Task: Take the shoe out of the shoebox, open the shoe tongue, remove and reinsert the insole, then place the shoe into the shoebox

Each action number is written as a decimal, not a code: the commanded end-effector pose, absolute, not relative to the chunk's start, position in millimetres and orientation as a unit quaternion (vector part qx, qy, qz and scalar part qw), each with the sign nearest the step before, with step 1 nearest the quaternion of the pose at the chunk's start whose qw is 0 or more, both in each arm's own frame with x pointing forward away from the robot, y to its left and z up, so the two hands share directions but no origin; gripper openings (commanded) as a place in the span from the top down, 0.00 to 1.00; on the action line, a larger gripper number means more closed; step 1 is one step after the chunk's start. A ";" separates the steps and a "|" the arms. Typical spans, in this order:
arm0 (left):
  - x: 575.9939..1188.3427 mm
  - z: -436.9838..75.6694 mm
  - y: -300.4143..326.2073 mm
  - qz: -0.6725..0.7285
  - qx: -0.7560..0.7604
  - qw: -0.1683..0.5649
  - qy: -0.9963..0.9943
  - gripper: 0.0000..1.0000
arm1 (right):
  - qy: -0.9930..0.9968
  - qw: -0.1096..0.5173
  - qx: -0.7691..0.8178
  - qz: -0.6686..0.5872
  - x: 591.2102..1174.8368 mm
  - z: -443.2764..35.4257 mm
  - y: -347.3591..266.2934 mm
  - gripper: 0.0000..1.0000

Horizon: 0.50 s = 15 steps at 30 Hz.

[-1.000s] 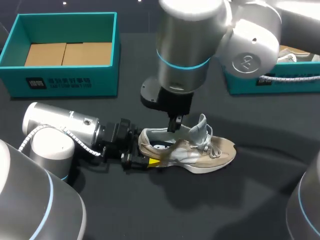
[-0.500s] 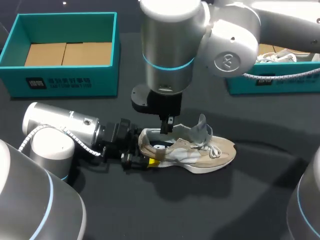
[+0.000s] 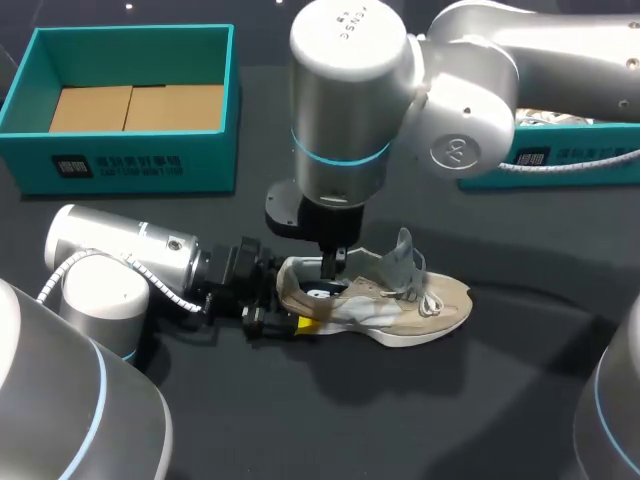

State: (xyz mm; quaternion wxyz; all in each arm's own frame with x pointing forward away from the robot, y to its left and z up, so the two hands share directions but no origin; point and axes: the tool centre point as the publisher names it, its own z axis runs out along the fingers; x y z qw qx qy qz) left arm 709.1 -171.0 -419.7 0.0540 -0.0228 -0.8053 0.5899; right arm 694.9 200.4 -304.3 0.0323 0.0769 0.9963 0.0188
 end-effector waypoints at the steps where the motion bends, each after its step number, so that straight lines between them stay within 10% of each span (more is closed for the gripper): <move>1: 708.6 -422.6 -170.1 0.590 -0.023 0.054 -0.805 1.00 | 0.997 0.027 0.064 0.022 705.5 -333.5 207.1 1.00; 15: 708.6 -422.6 -170.1 0.590 -0.023 0.054 -0.805 1.00 | 0.997 0.004 0.065 0.046 716.1 -371.5 201.0 1.00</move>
